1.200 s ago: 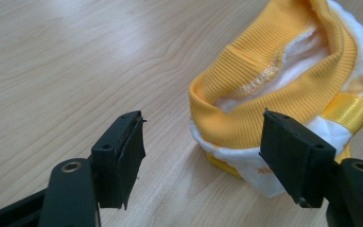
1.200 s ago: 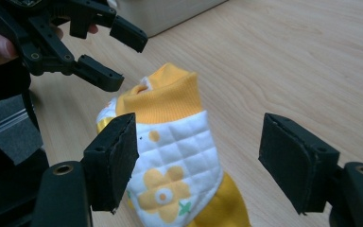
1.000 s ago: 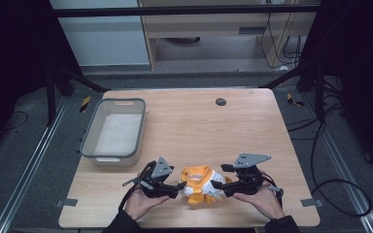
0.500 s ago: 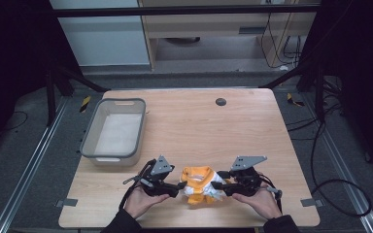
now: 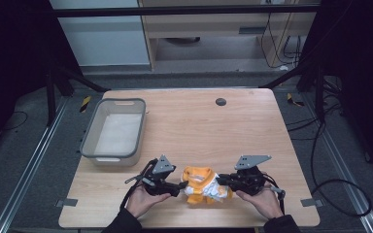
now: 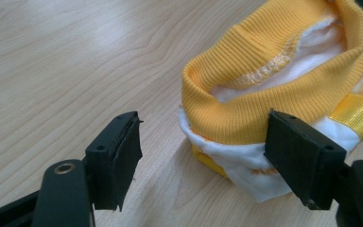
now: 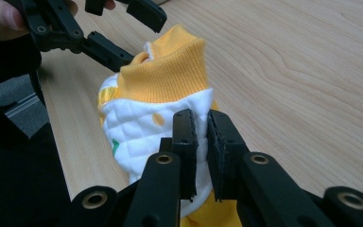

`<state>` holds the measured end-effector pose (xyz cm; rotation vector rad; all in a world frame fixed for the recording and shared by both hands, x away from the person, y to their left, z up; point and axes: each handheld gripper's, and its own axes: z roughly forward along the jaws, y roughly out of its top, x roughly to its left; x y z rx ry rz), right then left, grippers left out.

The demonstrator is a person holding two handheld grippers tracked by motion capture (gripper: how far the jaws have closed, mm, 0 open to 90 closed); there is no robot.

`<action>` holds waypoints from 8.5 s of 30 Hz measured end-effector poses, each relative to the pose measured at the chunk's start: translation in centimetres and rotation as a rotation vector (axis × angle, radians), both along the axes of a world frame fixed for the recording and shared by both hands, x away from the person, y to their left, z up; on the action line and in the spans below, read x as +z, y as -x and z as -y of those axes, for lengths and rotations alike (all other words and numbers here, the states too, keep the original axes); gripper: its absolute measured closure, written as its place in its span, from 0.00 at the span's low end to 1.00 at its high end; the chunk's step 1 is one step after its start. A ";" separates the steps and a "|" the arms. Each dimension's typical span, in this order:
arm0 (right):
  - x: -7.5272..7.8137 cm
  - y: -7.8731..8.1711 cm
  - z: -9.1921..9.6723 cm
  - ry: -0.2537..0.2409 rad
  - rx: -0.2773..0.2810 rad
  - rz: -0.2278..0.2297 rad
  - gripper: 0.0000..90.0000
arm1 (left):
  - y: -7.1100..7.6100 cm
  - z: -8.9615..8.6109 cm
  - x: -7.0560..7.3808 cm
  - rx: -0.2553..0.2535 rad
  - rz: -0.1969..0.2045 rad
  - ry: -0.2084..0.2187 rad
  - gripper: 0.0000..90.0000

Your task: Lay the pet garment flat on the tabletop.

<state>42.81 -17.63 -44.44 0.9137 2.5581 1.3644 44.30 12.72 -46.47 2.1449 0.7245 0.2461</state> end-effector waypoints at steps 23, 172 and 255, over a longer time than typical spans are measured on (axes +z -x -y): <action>-0.4 0.2 -0.7 0.020 0.021 0.006 0.97 | 0.1 1.1 -1.3 -0.085 -0.037 0.045 0.36; -0.7 0.2 2.7 0.039 -0.306 0.081 0.58 | -5.7 2.4 2.9 0.196 0.058 -0.074 0.60; -5.4 1.2 1.4 0.167 -0.184 -0.008 1.00 | 3.4 -1.0 -2.4 0.063 -0.041 -0.199 0.95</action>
